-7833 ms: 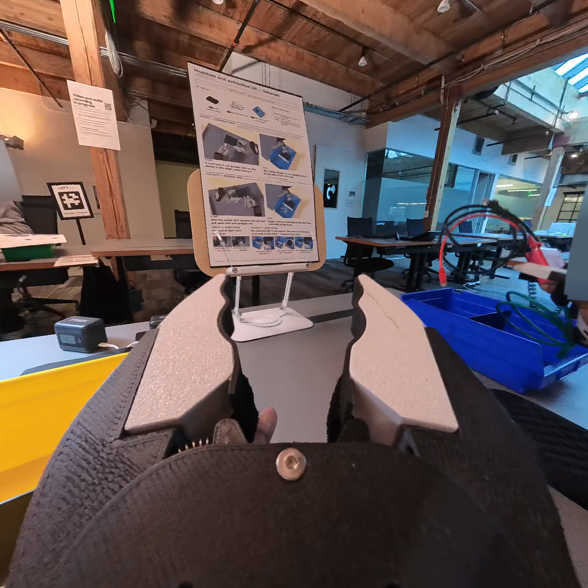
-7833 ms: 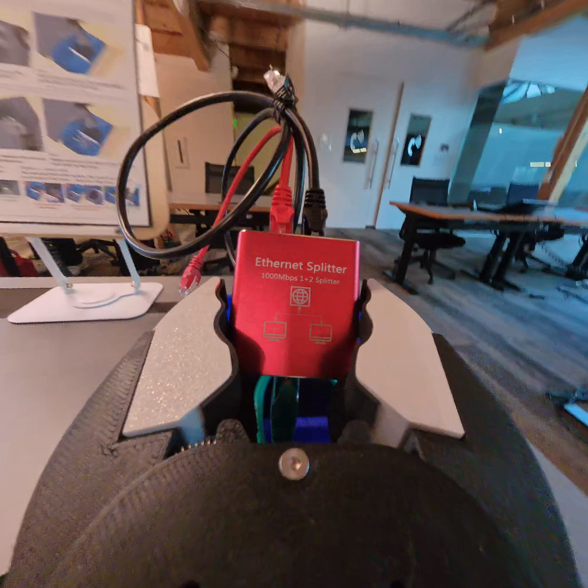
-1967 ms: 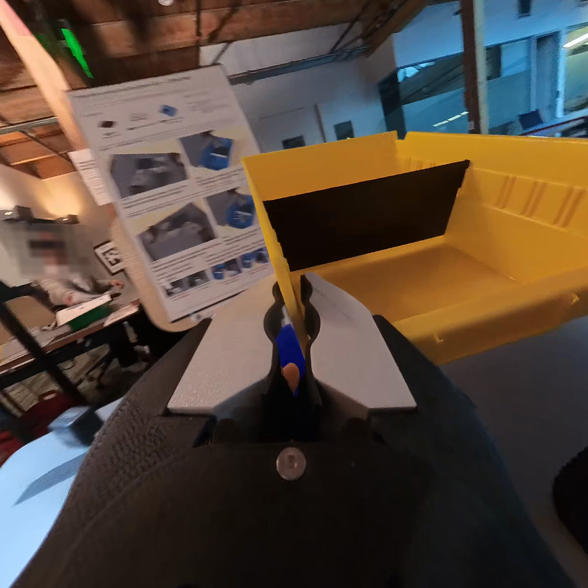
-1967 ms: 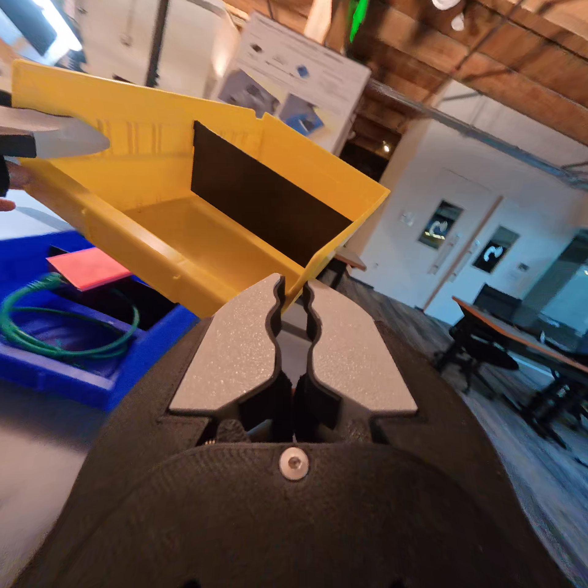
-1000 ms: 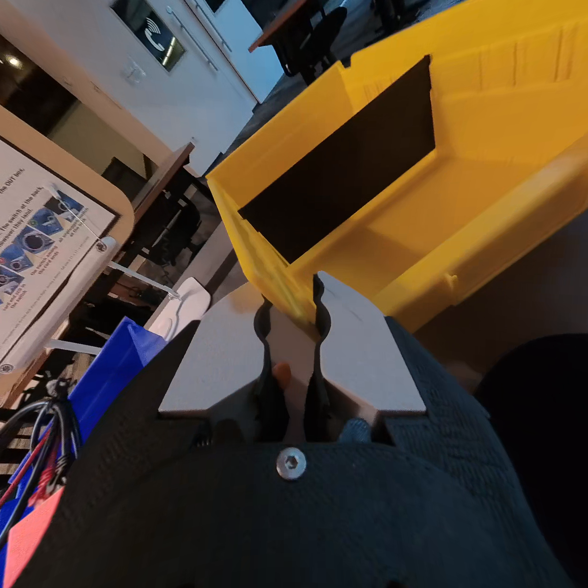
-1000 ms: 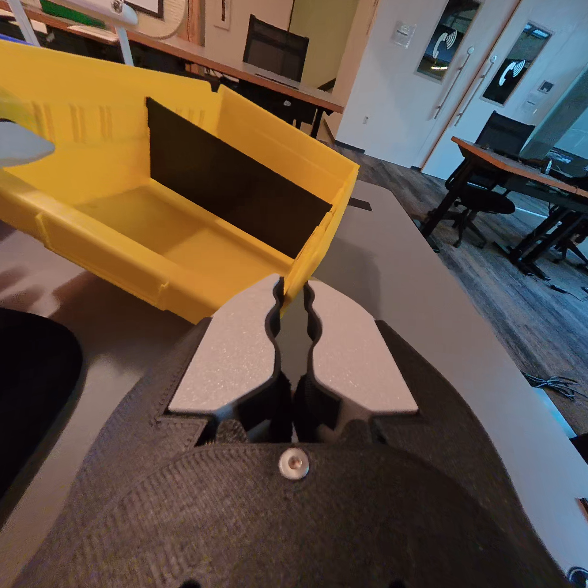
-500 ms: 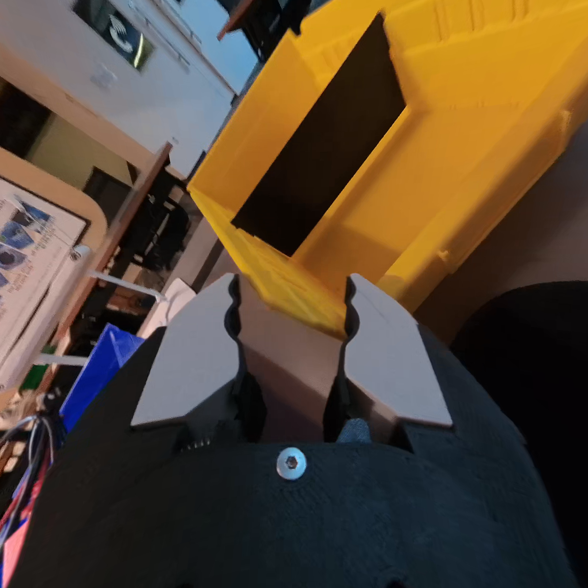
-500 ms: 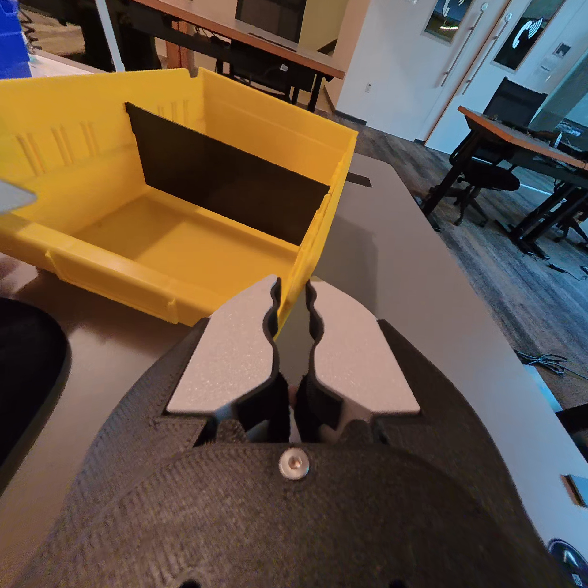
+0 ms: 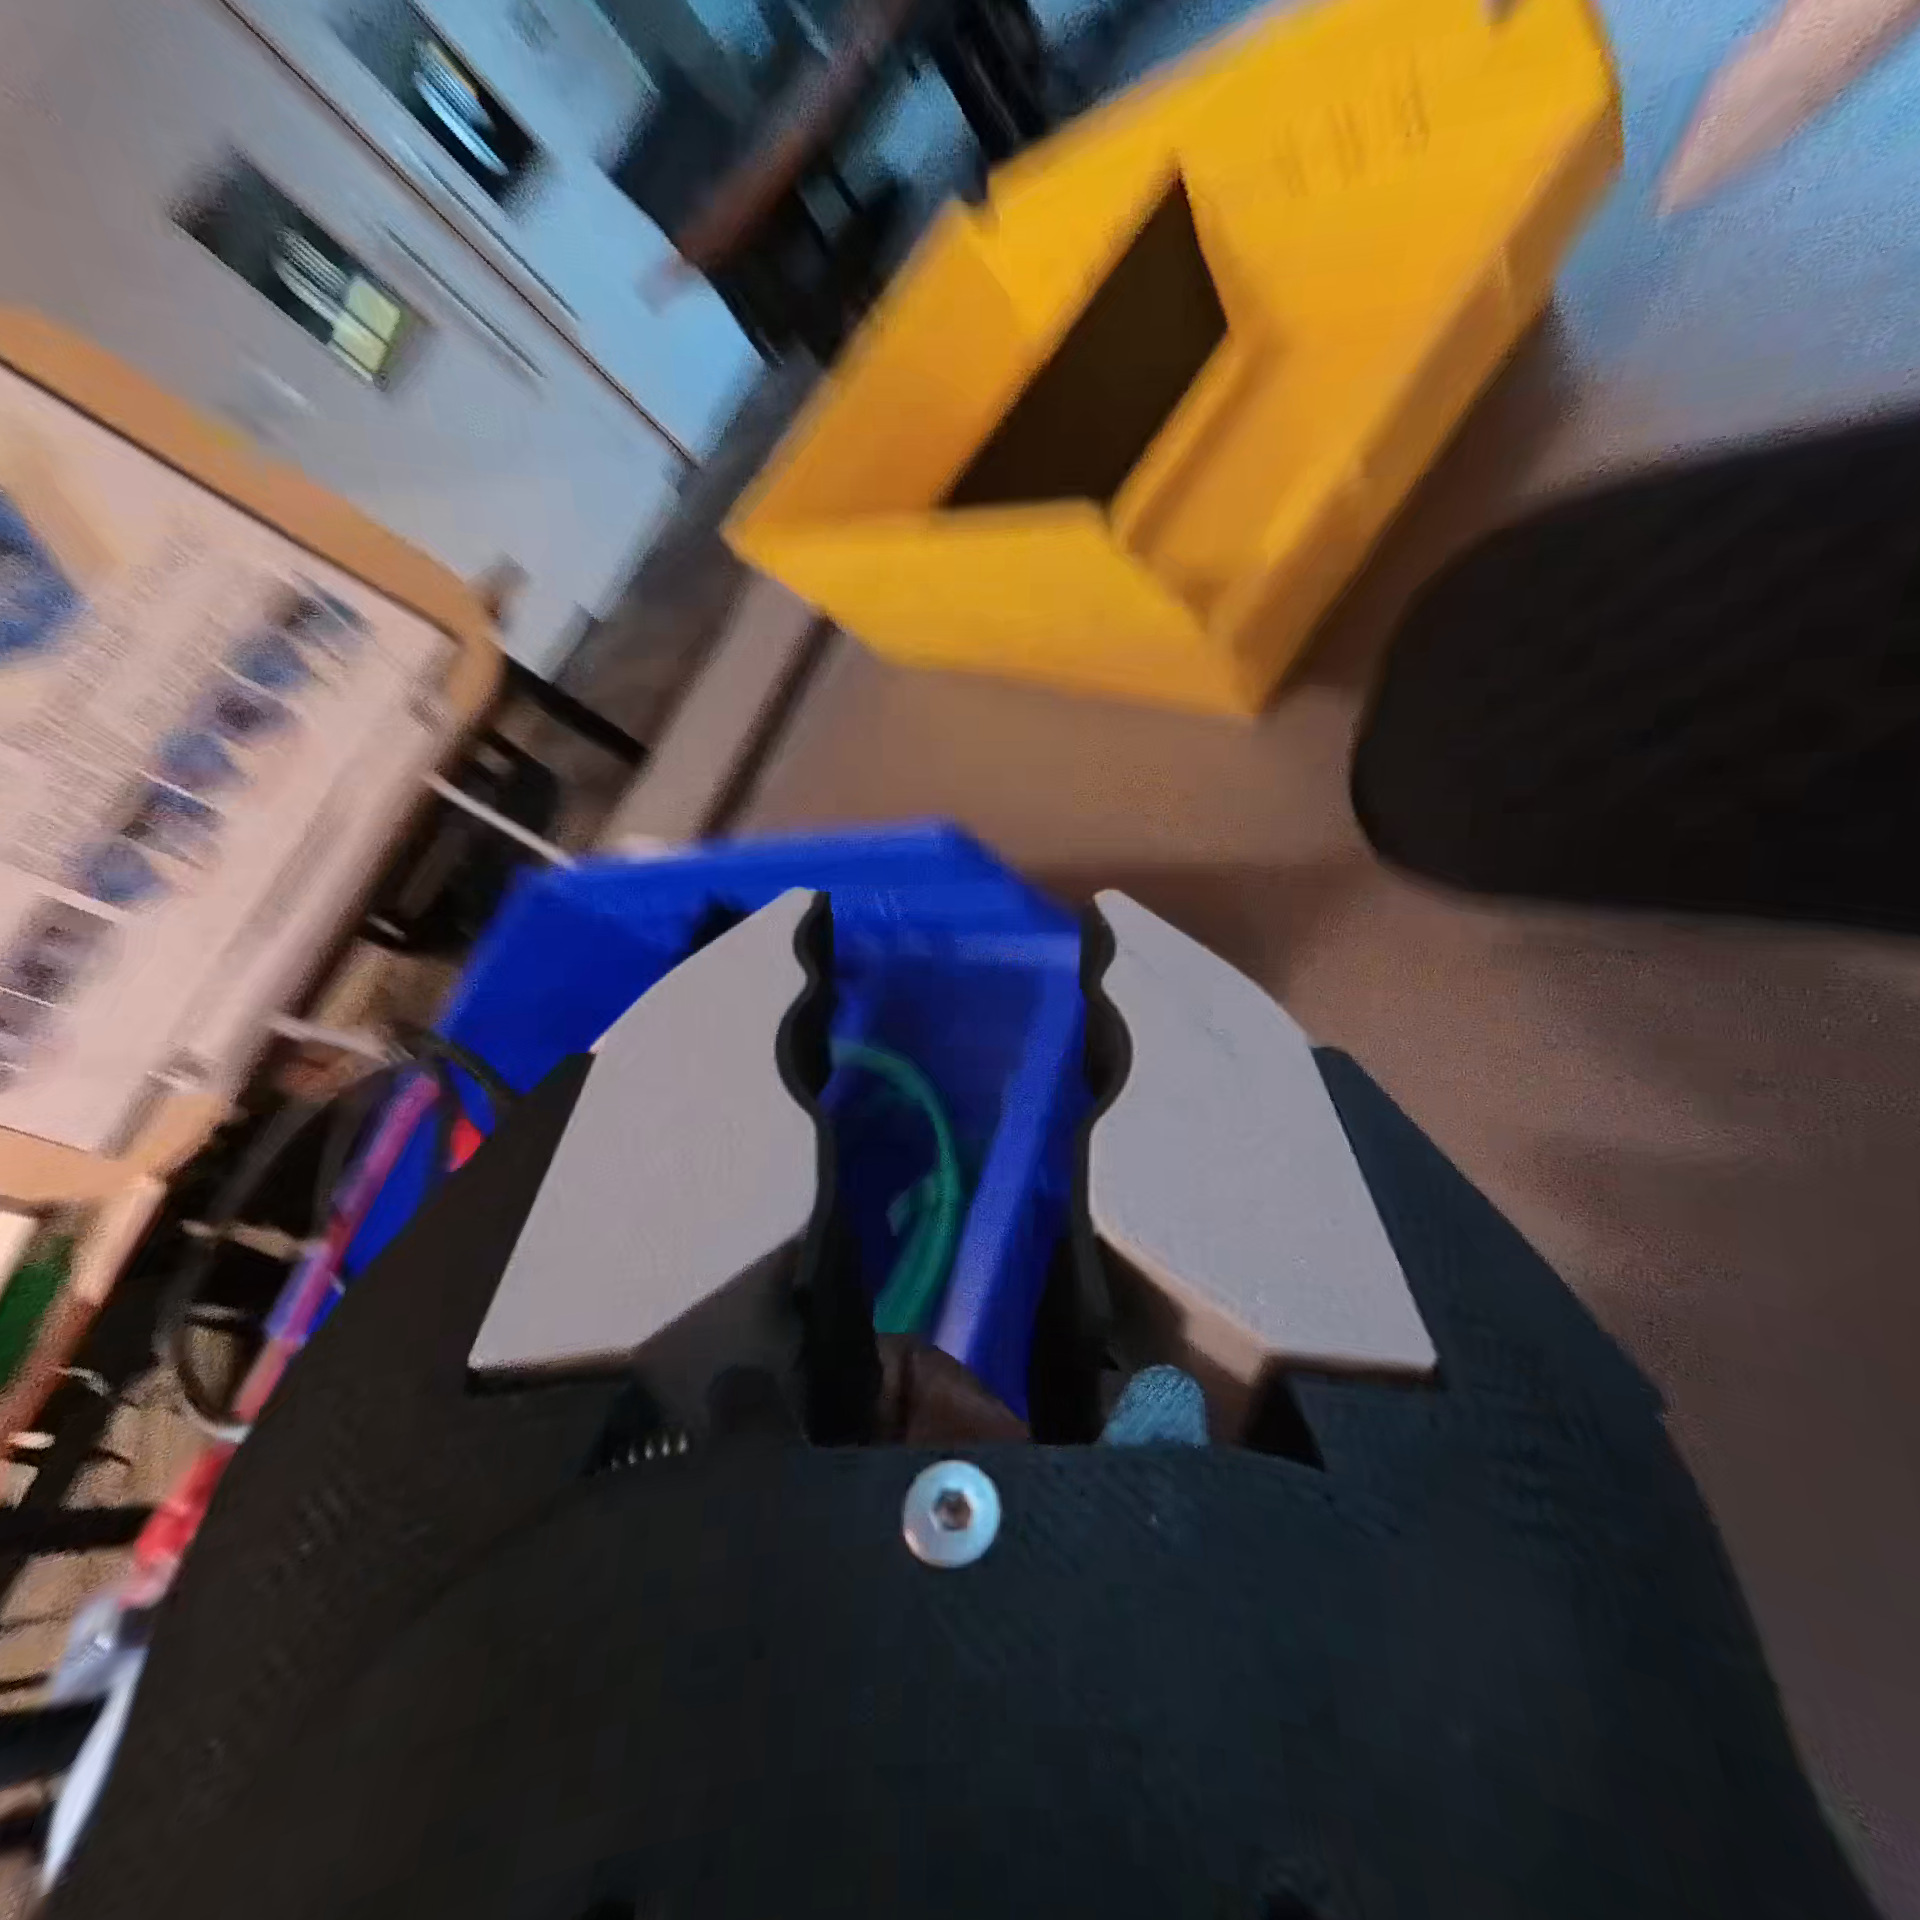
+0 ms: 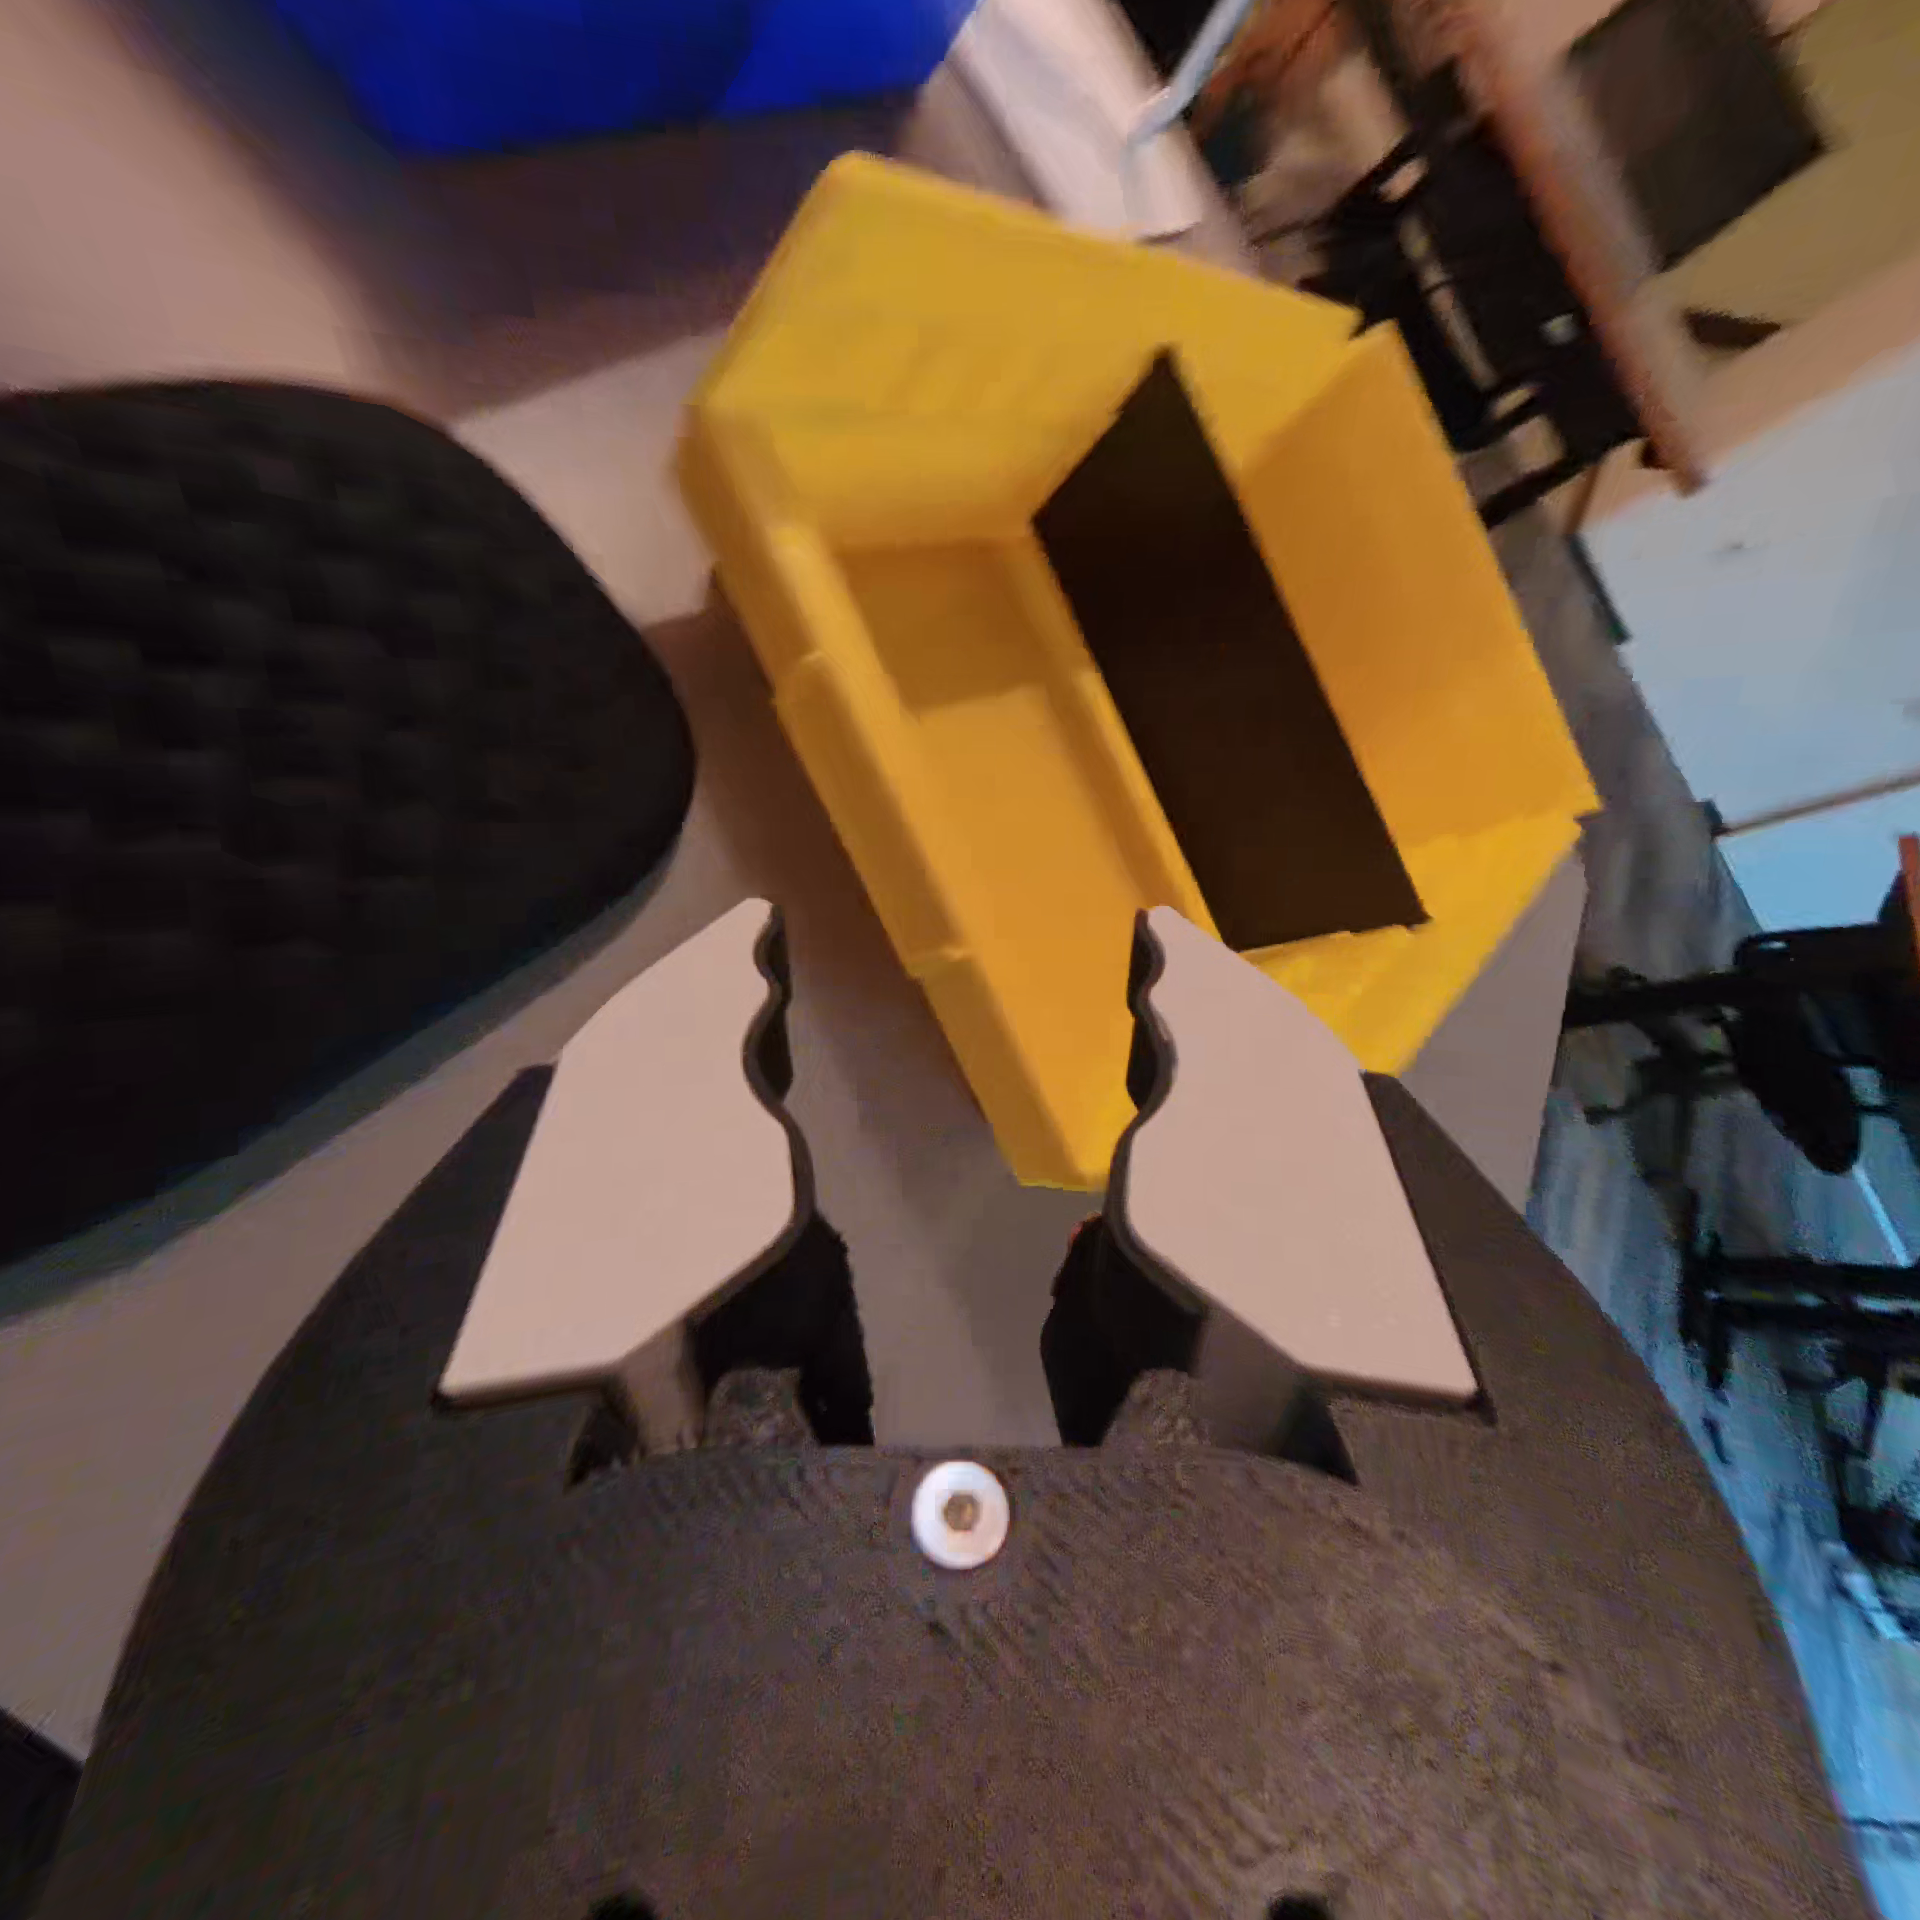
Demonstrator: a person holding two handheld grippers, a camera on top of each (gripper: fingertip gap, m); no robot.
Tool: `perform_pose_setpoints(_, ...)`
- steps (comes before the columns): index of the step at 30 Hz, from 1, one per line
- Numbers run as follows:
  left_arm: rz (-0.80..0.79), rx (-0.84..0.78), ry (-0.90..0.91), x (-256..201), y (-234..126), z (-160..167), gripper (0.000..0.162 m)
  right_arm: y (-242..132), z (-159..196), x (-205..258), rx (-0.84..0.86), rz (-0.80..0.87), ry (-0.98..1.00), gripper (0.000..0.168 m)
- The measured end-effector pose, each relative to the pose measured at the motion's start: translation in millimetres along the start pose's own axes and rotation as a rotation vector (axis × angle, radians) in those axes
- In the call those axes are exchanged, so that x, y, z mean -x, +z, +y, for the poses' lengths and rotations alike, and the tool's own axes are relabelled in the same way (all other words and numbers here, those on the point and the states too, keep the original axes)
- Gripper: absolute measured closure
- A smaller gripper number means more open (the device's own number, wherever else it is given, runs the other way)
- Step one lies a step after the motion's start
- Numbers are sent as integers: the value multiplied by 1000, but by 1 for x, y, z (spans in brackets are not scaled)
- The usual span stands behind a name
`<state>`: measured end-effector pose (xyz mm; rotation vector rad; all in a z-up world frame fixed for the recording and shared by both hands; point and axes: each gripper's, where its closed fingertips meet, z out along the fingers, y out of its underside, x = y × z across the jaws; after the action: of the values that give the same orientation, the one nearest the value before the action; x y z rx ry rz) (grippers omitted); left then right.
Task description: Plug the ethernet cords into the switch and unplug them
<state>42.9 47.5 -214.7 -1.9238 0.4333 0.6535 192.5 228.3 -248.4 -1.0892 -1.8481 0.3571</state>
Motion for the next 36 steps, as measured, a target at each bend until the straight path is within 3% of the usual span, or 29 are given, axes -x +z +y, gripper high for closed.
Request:
perform_pose_setpoints(3,235,220,-11,-19,-4,60,116,22,-7,9,58,-61,-135,114)
perform_pose_setpoints(8,213,361,58,-7,-2,107,117,55,-6,19,199,-189,-241,116)
perform_pose_setpoints(15,233,390,83,-1,-9,123,120,76,13,21,403,-198,-380,137)
perform_pose_setpoints(36,73,654,-11,53,-147,231,117,45,52,2,374,-76,-389,135)
